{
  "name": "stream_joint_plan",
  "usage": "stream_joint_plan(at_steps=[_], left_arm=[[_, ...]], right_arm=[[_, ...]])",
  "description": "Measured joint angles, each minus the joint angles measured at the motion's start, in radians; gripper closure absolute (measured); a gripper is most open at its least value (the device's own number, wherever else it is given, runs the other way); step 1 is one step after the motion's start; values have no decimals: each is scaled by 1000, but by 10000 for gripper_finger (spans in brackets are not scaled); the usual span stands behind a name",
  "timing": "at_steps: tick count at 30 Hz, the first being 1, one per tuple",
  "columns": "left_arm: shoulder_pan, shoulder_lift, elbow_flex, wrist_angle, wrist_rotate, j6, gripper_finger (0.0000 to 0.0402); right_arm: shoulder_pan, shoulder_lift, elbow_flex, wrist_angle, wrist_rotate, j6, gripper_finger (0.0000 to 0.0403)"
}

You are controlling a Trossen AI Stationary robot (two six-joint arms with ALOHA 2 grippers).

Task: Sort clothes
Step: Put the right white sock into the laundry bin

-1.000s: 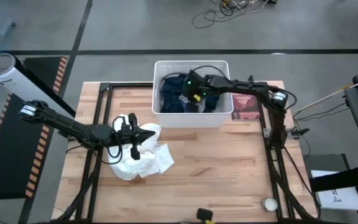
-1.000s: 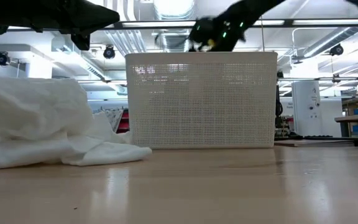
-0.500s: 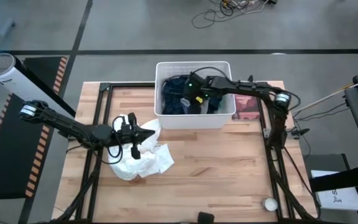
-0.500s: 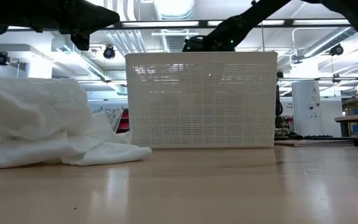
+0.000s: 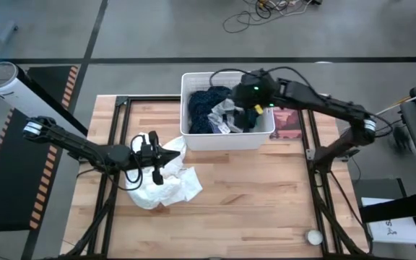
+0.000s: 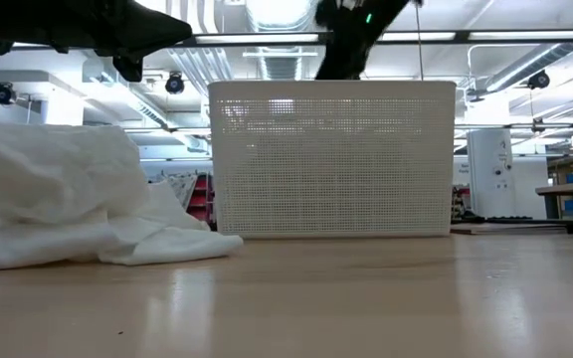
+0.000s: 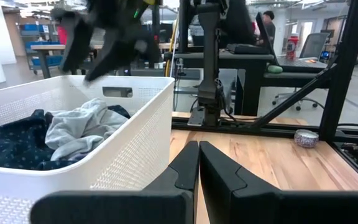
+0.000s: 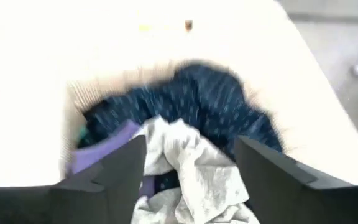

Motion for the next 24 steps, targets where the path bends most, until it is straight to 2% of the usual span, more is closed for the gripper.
stream_joint_plan(at_steps=[3, 5, 9, 11, 16, 21, 24], left_arm=[[0, 0, 0, 0, 0, 0, 402], [0, 0, 0, 1, 0, 0, 402], [0, 0, 0, 0, 0, 0, 402], [0, 0, 0, -1, 0, 0, 402], [0, 0, 0, -2, 0, 0, 402], [0, 0, 0, -8, 0, 0, 402], [0, 0, 0, -10, 0, 0, 402]], right_arm=[[26, -74, 7, -5, -11, 3, 151], [47, -116, 7, -23, -59, 14, 138], [110, -193, -28, -26, -345, 40, 130], [160, -219, -61, -2, -437, 45, 134], [297, -257, -197, 119, -444, 49, 154], [400, -259, -376, 327, -439, 121, 166], [459, -247, -481, 480, -368, 171, 169]])
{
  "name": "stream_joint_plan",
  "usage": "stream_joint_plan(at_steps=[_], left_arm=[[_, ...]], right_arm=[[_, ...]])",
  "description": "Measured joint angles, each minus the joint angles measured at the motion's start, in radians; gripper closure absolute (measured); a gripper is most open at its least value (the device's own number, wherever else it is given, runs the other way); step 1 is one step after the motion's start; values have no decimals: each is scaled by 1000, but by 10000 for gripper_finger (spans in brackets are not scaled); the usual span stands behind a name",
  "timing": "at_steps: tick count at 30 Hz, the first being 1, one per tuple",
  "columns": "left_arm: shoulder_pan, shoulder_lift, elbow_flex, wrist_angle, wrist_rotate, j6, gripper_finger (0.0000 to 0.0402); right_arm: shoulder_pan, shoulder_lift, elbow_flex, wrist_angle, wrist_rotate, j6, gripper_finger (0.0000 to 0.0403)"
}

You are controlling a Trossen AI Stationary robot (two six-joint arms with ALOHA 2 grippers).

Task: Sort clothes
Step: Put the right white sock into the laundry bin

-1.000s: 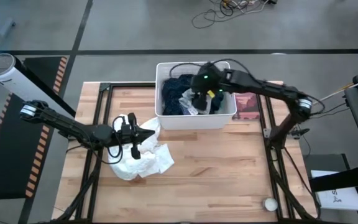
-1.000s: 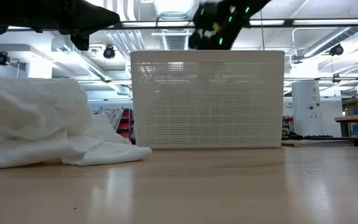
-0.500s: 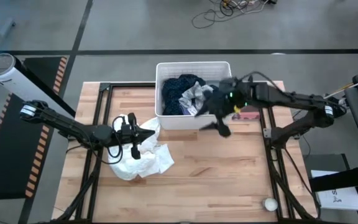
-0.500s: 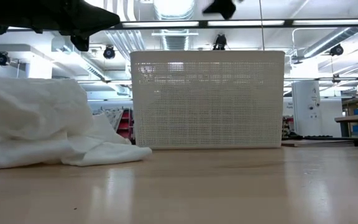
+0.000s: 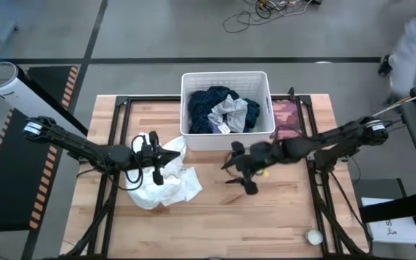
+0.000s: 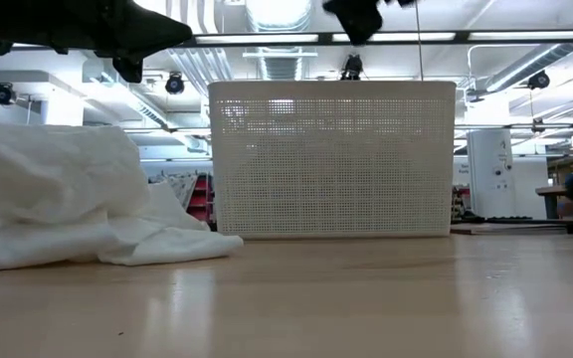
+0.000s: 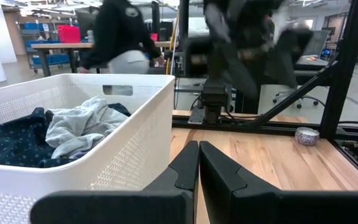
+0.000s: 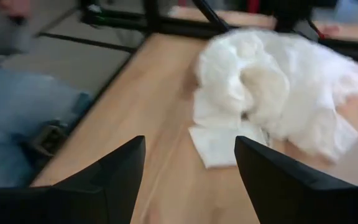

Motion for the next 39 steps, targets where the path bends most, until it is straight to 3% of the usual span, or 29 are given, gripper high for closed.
stream_joint_plan(at_steps=[6, 9, 15, 25, 32, 39], left_arm=[[0, 0, 0, -8, -3, 0, 402], [0, 0, 0, -14, -31, 0, 402], [0, 0, 0, -12, -48, -3, 402], [0, 0, 0, -18, -49, -7, 402], [0, 0, 0, -17, -50, -8, 402], [0, 0, 0, -17, -50, -8, 402]], right_arm=[[129, 18, -153, 164, 338, 71, 176], [183, 56, -182, 276, 414, 94, 181], [242, 185, -163, 385, 433, 126, 179], [222, 492, 67, 403, 469, 144, 131], [190, 682, 257, 269, 473, 102, 95], [130, 793, 372, 176, 446, 113, 95]])
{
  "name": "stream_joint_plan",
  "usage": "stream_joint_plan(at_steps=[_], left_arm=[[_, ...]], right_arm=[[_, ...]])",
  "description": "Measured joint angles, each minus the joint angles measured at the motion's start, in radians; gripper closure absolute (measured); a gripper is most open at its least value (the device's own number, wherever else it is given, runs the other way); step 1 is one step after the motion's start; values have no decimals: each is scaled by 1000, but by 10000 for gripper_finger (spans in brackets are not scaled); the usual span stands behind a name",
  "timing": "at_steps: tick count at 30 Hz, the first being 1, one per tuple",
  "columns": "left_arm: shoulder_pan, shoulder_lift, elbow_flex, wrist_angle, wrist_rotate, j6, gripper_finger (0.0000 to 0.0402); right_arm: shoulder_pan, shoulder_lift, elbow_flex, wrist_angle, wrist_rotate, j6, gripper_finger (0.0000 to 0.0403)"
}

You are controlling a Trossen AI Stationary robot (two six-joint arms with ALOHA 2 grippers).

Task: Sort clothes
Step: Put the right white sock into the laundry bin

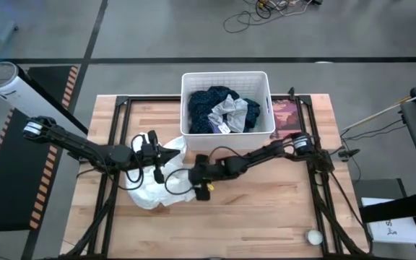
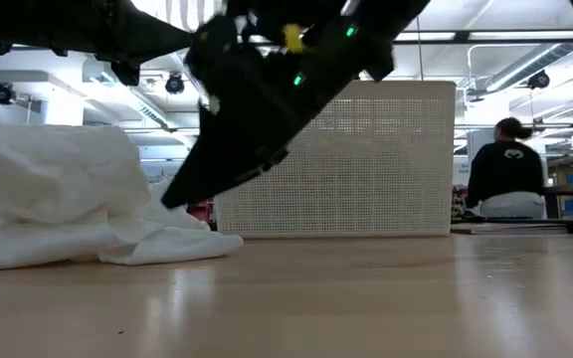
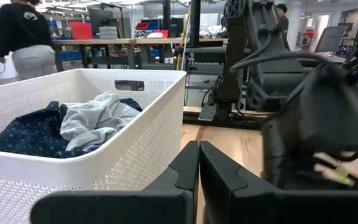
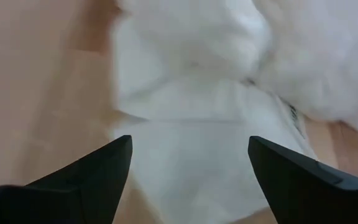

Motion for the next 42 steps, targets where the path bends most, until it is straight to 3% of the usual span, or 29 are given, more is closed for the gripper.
stream_joint_plan(at_steps=[7, 11, 15, 19, 21, 32, 42], left_arm=[[0, 0, 0, -1, 0, 0, 402], [0, 0, 0, 0, 0, 0, 402], [0, 0, 0, -1, 0, 0, 402], [0, 0, 0, 0, 0, 0, 402], [0, 0, 0, 1, 0, 0, 402], [0, -5, 0, 28, 0, -4, 402], [0, -2, 0, 28, 0, -14, 402]], right_arm=[[-81, 55, 14, -25, -32, 35, 96], [-101, 69, 15, -36, -105, 57, 130], [-105, 71, 16, -45, -133, 50, 222], [-100, 63, 16, -69, -142, 0, 356], [-97, 49, 16, -102, -141, -13, 388], [-54, -162, 22, -328, -125, -88, 397], [-12, -449, 22, -369, 42, -206, 400]])
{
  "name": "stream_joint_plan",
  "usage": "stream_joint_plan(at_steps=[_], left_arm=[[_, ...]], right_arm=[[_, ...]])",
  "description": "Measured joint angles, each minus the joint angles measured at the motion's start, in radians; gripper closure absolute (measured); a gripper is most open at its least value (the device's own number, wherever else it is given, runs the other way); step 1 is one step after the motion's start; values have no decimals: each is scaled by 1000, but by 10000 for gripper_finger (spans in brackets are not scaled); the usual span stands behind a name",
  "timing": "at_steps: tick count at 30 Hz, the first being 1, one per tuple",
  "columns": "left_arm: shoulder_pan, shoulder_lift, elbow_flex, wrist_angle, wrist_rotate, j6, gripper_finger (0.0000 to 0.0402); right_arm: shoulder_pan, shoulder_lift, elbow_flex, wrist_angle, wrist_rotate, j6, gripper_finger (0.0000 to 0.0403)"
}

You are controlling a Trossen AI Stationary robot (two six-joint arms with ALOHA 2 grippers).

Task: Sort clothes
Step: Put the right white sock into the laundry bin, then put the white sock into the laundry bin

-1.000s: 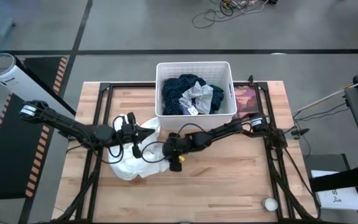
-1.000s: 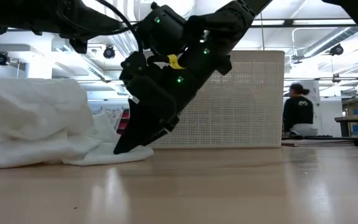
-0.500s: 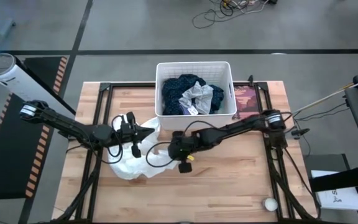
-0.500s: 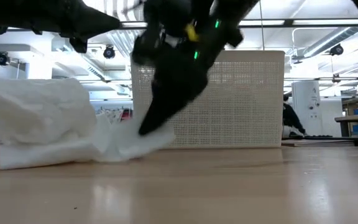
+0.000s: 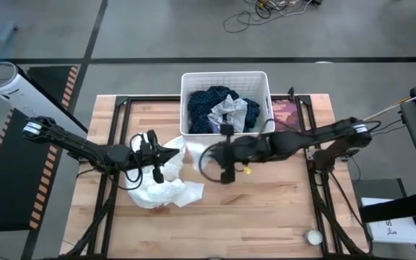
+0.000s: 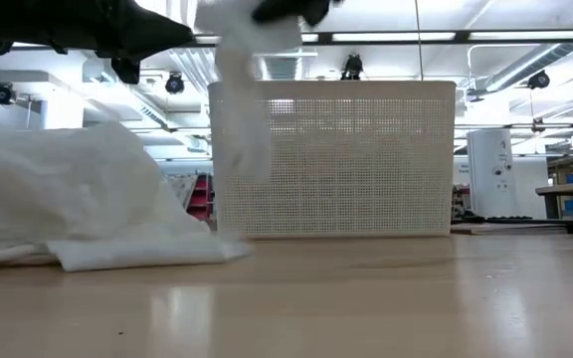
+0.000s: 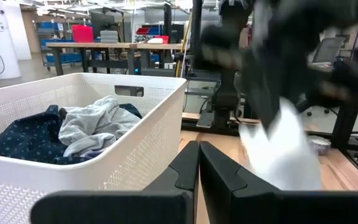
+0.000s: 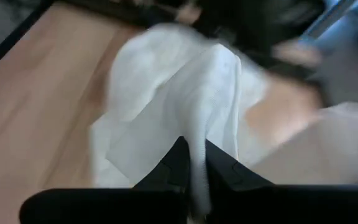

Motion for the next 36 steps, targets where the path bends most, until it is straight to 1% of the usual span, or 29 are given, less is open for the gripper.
stream_joint_plan(at_steps=[2, 6, 8, 10, 13, 16, 20, 22, 23, 26, 27, 28, 32, 36], left_arm=[[0, 0, 0, -2, 0, 0, 402], [0, 0, 0, -2, 0, 0, 402], [0, 0, 0, -2, 0, 0, 402], [0, 0, 0, -1, 0, 0, 402], [0, 0, 0, 0, 0, 0, 402], [0, 0, 0, -1, 0, 0, 402], [0, 1, 0, -3, 0, 0, 402], [0, 0, 0, -3, 0, 1, 402], [0, 1, 0, -4, 0, 1, 402], [0, 0, 0, -5, 0, 2, 402], [0, 1, 0, -6, 0, 6, 402], [0, 1, 0, -6, 0, 13, 402], [0, 1, 0, -6, 0, 14, 402], [0, 2, 0, -6, 0, 14, 402]], right_arm=[[-3, -59, 0, 13, 52, -25, 400], [-6, -143, 0, 65, 256, -99, 400], [-19, -169, 0, 100, 336, -133, 400], [-43, -181, 0, 137, 379, -176, 400], [-92, -189, 0, 160, 406, -221, 400], [-161, -189, 0, 168, 424, -228, 400], [-258, -176, 0, 170, 418, -218, 400], [-307, -159, 0, 154, 378, -199, 400], [-330, -148, 0, 151, 343, -185, 400], [-399, -115, 0, 86, 193, -116, 400], [-418, -101, 0, 61, 152, -91, 398], [-428, -86, 0, 34, 136, -73, 394], [-450, -26, 0, 6, 146, -57, 361], [-452, -2, 0, 0, 165, -37, 305]])
